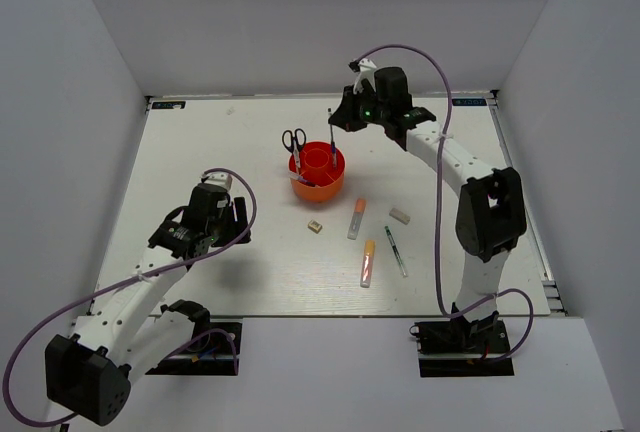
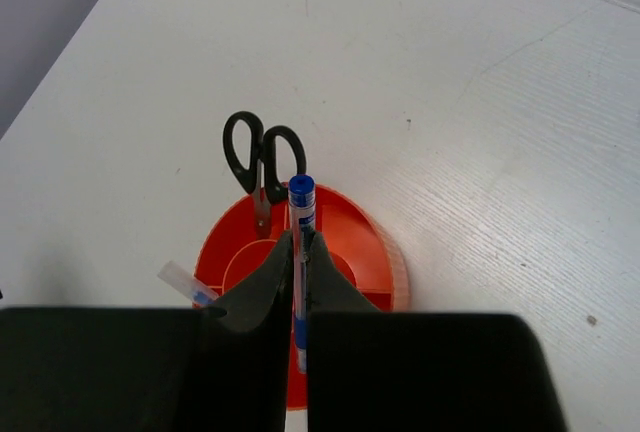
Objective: Sort the stationery into containers
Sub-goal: Place the pen in the storage box.
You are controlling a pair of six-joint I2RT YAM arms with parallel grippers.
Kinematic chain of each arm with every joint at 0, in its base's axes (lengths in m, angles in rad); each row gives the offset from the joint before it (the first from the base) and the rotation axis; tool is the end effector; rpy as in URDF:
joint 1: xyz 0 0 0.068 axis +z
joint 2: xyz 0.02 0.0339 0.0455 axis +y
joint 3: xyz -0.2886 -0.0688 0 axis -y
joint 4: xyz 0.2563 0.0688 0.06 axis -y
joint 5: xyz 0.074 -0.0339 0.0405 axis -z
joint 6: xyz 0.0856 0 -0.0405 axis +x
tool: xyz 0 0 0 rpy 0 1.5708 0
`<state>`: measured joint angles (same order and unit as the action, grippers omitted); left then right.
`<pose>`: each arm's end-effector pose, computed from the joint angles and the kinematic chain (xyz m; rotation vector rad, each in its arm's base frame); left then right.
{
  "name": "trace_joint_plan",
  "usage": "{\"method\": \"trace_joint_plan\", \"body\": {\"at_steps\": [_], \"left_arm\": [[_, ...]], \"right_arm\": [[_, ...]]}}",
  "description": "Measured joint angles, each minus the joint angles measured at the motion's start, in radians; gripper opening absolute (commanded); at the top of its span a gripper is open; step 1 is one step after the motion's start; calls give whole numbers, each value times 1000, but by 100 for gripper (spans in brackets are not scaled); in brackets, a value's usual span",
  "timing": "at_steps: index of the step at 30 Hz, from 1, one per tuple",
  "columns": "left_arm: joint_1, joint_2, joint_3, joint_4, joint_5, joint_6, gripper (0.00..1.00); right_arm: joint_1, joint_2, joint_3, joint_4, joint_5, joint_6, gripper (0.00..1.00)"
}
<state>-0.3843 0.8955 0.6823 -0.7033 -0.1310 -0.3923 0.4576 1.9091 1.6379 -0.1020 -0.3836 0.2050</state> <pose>0.1891 -0.0644 0.2171 -0.0652 2.4831 -0.1683 0.4538 0.2592 0.3190 -0.5111 1.9363 0.8052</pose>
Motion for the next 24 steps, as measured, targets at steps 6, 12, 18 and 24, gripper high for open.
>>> {"method": "trace_joint_plan", "body": {"at_steps": [6,12,18,24], "left_arm": [[1,7,0,0,-3,0,77],[1,13,0,0,-8,1,77],[2,13,0,0,-11,3,77],[2,13,0,0,-10,3,70]], "right_arm": [[0,8,-52,85,50,-3,0],[0,13,-174,139,55,1,30],[0,6,-237,174,28,-14,58],[-5,-100,-286,130,34,-60,29]]}}
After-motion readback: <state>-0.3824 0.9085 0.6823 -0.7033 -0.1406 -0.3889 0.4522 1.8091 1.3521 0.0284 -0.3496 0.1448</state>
